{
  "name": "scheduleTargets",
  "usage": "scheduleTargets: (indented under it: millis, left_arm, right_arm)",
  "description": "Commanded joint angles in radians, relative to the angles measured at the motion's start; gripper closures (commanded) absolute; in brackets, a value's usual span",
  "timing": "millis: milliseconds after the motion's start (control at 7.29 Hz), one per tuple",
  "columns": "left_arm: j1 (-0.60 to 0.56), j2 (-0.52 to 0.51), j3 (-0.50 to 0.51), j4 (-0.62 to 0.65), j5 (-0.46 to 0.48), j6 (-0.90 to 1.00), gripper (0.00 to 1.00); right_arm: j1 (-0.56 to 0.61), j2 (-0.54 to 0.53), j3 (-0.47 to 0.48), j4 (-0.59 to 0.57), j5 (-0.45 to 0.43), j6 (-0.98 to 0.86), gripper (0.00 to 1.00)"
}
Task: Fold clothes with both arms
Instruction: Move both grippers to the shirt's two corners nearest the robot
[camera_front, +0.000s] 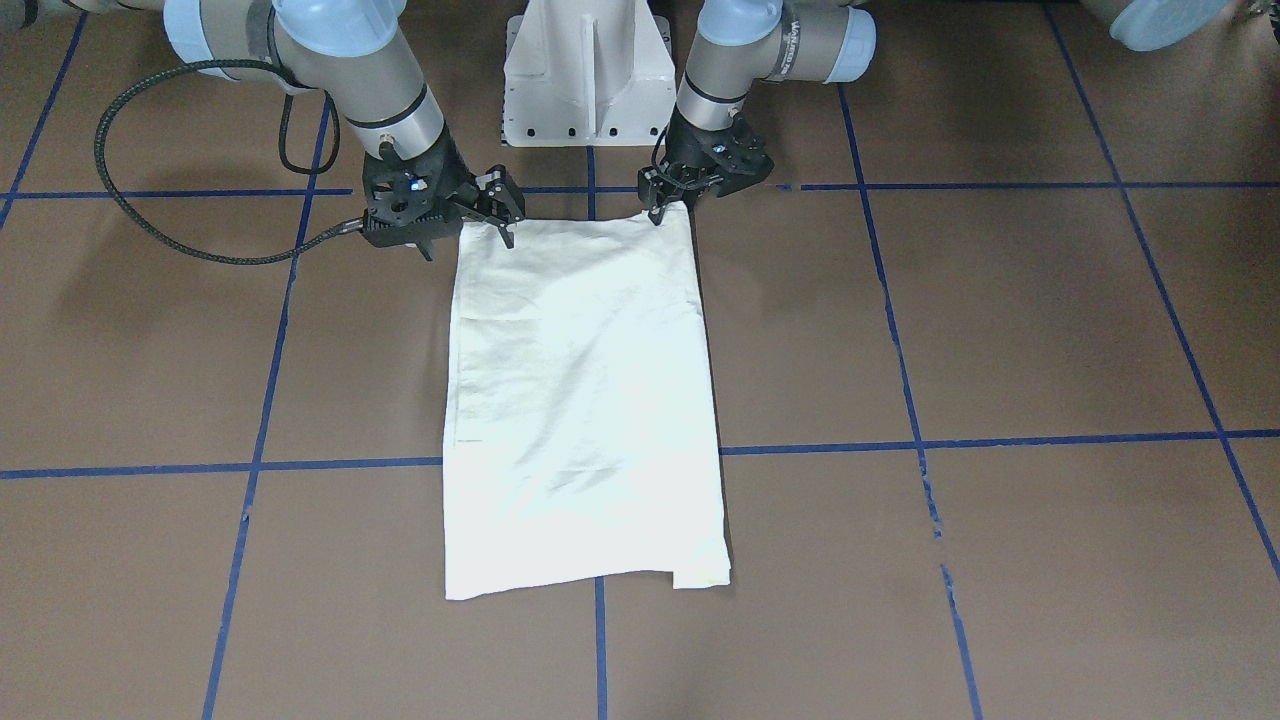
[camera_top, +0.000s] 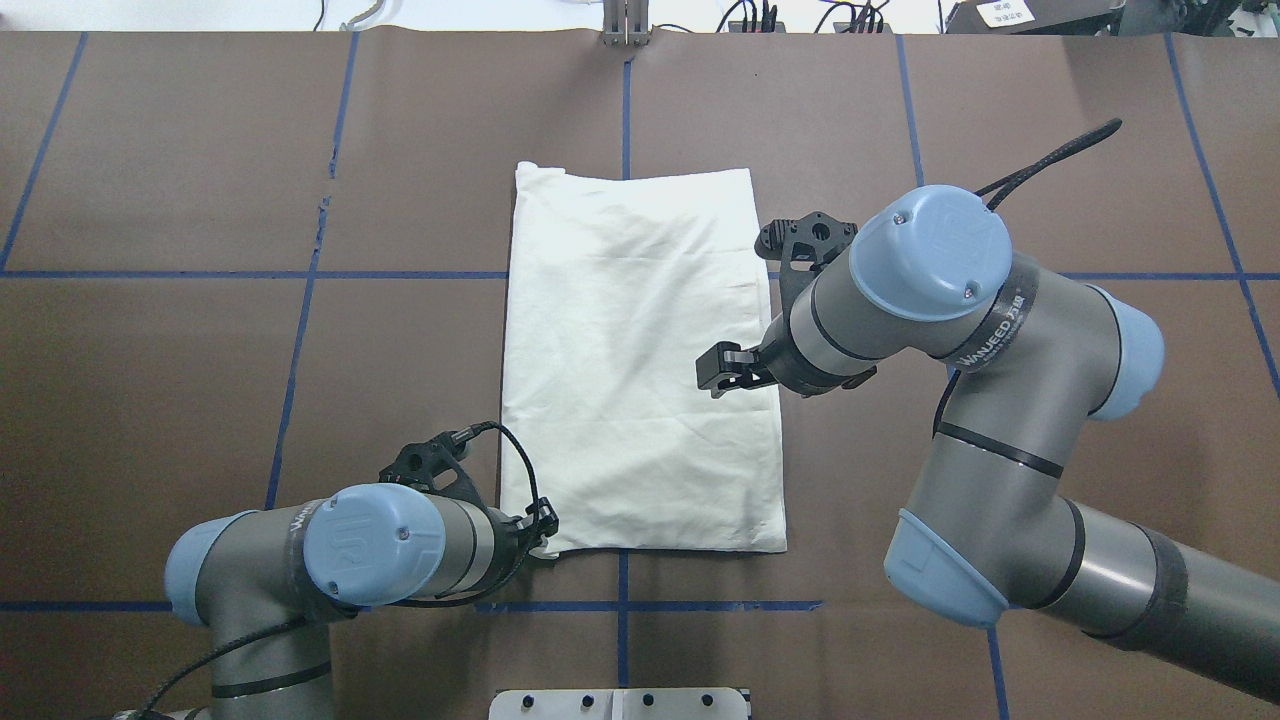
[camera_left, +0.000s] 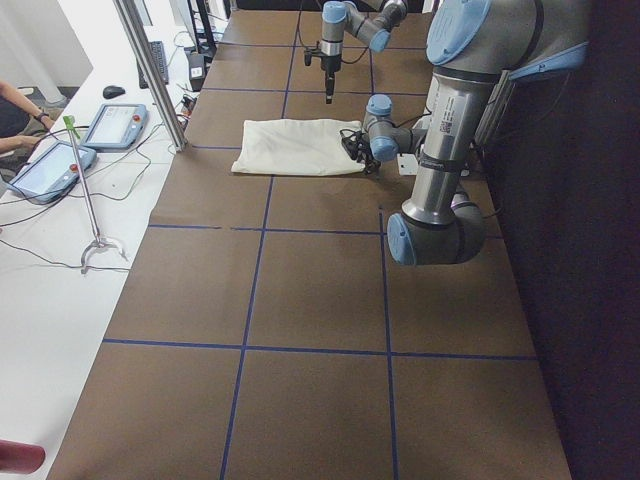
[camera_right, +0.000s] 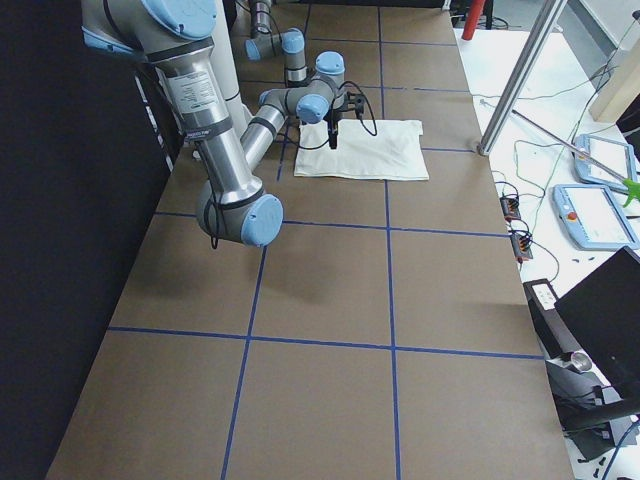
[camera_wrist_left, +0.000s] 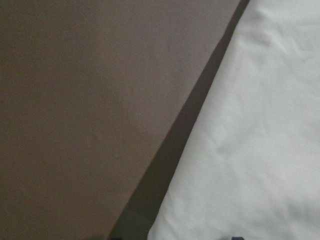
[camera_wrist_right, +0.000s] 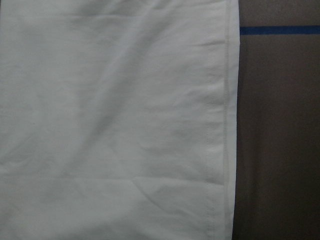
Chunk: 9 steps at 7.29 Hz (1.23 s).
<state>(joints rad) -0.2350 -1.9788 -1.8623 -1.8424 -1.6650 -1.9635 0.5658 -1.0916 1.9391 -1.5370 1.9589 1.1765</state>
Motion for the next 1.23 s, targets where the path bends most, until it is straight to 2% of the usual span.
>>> scheduleTargets:
  millis: [0, 411, 686, 960, 1097]
  left_arm:
    - [-0.003, 0.000, 0.000, 0.000, 0.001, 0.002, 1.00]
    - [-0.003, 0.000, -0.021, 0.026, -0.002, 0.003, 1.00]
    - [0.000, -0.002, -0.041, 0.029, -0.005, 0.015, 1.00]
    - [0.000, 0.000, -0.041, 0.029, -0.005, 0.017, 1.00]
    - [0.000, 0.000, -0.041, 0.029, -0.007, 0.017, 1.00]
  right_arm:
    - [0.000, -0.001, 0.000, 0.000, 0.000, 0.000, 0.00]
    - [-0.003, -0.016, -0.002, 0.006, 0.000, 0.024, 0.00]
    - [-0.085, -0.027, 0.006, 0.011, -0.012, 0.287, 0.00]
    - [-0.235, -0.066, 0.006, 0.093, -0.177, 0.574, 0.00]
    - [-0.288, -0.071, 0.001, 0.115, -0.233, 0.654, 0.00]
